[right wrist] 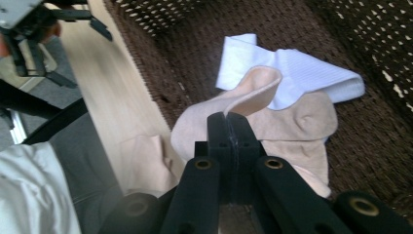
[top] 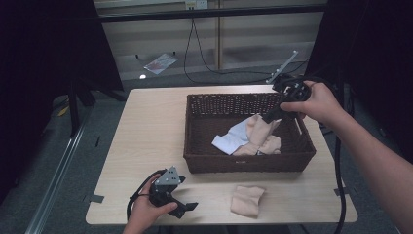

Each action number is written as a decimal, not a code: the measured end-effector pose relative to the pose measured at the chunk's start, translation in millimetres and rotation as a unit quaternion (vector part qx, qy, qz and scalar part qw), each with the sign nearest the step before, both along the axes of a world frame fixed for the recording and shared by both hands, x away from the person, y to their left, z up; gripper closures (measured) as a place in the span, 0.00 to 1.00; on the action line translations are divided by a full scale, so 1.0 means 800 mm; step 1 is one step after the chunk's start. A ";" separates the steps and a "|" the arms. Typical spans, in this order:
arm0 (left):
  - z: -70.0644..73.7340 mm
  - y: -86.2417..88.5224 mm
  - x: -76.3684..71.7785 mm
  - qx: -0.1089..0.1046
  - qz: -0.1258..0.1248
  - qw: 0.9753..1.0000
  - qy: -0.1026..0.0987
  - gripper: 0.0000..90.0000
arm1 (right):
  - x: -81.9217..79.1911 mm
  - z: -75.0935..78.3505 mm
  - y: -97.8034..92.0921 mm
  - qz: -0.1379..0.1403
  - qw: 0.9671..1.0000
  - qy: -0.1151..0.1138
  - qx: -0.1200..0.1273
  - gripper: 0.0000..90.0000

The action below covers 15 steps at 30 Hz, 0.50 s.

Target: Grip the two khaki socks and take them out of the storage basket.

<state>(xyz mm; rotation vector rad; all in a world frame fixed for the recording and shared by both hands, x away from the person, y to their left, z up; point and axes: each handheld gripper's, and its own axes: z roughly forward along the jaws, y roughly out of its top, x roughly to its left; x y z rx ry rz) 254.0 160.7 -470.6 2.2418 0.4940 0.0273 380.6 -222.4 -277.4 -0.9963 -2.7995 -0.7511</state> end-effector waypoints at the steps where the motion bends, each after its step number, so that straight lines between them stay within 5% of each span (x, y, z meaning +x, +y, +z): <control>1: 0.000 0.000 0.000 0.001 0.000 1.000 0.000 0.03 | -0.001 0.002 0.000 0.002 1.000 0.003 0.001 1.00; 15: 0.000 0.000 0.000 0.007 -0.001 1.000 0.000 0.03 | -0.020 0.028 0.006 0.029 0.999 -0.011 0.020 1.00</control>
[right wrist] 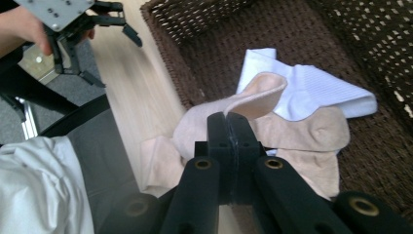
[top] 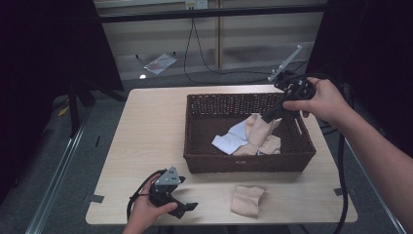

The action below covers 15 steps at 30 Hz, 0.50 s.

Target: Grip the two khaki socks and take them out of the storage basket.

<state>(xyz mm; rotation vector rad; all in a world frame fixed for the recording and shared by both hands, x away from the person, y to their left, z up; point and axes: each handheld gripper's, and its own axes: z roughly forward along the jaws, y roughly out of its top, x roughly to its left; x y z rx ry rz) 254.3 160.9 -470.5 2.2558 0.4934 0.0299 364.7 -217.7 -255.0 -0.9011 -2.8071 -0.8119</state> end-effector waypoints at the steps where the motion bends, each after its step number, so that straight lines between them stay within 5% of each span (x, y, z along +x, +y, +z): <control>1: 0.000 0.000 0.000 0.000 0.000 1.000 0.000 0.03 | -0.002 0.000 0.001 0.004 1.000 0.000 0.000 1.00; 15: 0.000 -0.001 -0.001 0.003 -0.003 1.000 0.001 0.03 | -0.034 0.008 0.016 0.052 0.998 -0.002 0.019 1.00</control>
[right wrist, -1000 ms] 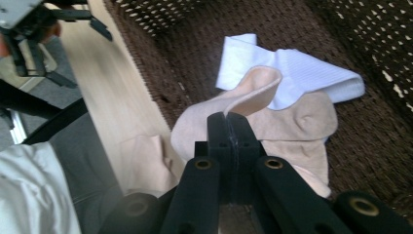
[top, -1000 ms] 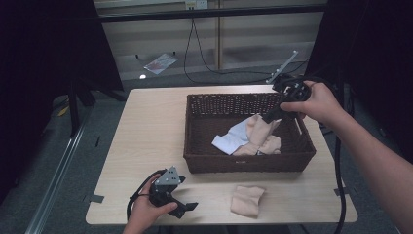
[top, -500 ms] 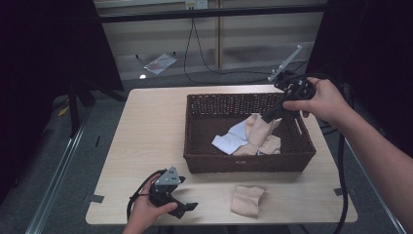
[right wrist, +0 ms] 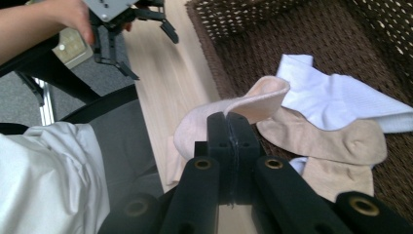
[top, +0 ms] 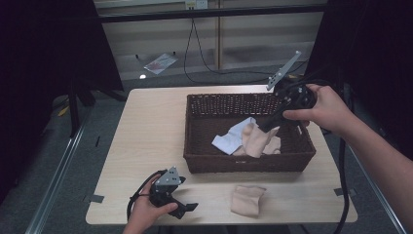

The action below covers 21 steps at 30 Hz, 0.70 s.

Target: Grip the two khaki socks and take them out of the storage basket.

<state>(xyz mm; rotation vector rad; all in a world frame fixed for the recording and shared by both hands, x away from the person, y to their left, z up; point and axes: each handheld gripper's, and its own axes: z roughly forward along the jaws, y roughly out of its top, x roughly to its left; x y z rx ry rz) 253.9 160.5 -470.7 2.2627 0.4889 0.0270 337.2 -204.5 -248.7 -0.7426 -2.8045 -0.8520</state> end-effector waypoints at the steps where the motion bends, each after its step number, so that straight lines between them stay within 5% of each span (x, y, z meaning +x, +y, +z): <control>1: 0.000 0.000 0.000 0.000 0.000 1.000 0.000 0.03 | -0.002 0.001 0.000 0.004 1.000 -0.001 0.001 1.00; 21: 0.000 0.000 0.001 0.000 0.002 1.000 -0.001 0.03 | -0.021 -0.013 0.011 0.027 0.999 0.019 -0.003 1.00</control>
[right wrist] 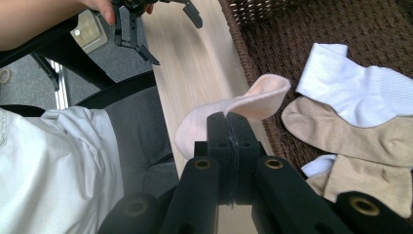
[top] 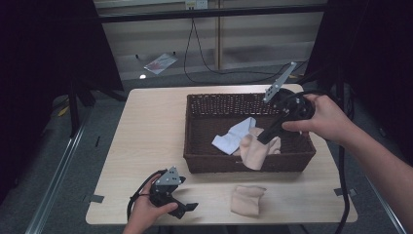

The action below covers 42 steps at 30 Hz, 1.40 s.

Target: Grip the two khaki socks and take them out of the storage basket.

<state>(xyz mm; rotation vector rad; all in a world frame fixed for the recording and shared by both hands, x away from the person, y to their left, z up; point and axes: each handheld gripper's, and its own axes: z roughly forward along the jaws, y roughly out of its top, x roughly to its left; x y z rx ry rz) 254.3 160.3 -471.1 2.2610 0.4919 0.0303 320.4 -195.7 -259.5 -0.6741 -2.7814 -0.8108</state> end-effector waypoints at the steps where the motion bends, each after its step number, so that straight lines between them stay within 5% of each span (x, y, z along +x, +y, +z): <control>1: 0.000 0.000 0.000 0.000 0.000 1.000 0.000 0.03 | 0.000 -0.001 0.001 0.000 1.000 0.001 0.000 1.00; 21: 0.000 0.001 0.000 -0.002 0.002 1.000 0.000 0.03 | -0.014 -0.027 0.011 0.018 1.000 0.014 0.008 1.00; 42: 0.001 0.002 -0.002 -0.002 0.004 1.000 -0.002 0.03 | -0.024 -0.077 0.021 0.024 0.999 0.033 0.002 0.99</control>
